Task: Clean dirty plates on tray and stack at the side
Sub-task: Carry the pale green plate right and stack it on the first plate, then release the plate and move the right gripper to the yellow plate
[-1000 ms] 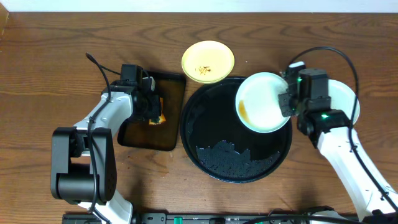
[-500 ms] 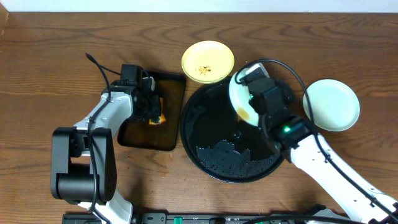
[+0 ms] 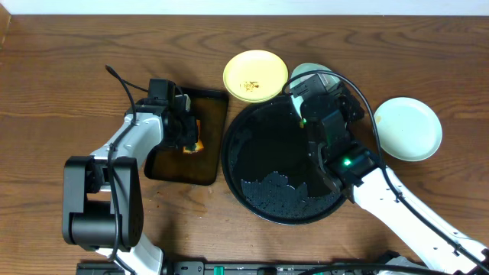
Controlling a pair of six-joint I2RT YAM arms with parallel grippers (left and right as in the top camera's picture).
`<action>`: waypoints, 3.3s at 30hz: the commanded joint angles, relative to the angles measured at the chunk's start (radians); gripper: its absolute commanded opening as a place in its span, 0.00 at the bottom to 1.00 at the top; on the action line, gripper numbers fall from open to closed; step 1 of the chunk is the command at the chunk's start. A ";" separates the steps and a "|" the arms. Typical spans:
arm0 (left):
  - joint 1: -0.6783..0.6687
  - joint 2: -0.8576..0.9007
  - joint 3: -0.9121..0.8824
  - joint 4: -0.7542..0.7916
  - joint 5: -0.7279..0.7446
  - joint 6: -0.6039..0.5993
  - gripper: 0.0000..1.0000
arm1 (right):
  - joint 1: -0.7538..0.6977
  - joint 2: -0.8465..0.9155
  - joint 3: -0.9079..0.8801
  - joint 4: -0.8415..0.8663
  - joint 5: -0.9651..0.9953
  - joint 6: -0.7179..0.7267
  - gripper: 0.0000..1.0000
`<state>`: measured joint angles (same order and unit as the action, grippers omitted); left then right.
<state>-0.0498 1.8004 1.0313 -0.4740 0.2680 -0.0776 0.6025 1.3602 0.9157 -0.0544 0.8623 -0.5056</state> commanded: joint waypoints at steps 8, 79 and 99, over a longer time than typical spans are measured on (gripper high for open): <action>-0.001 -0.011 -0.019 -0.013 0.008 0.006 0.20 | -0.045 -0.013 0.021 -0.084 0.014 0.292 0.01; -0.001 -0.011 -0.019 -0.013 0.009 0.005 0.20 | -0.338 0.404 0.337 -0.034 -0.998 0.836 0.61; -0.001 -0.011 -0.019 -0.017 0.009 0.005 0.20 | -0.266 0.782 0.337 0.252 -1.022 1.157 0.59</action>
<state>-0.0498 1.8004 1.0309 -0.4747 0.2684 -0.0776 0.3252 2.1311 1.2446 0.1951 -0.1574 0.5987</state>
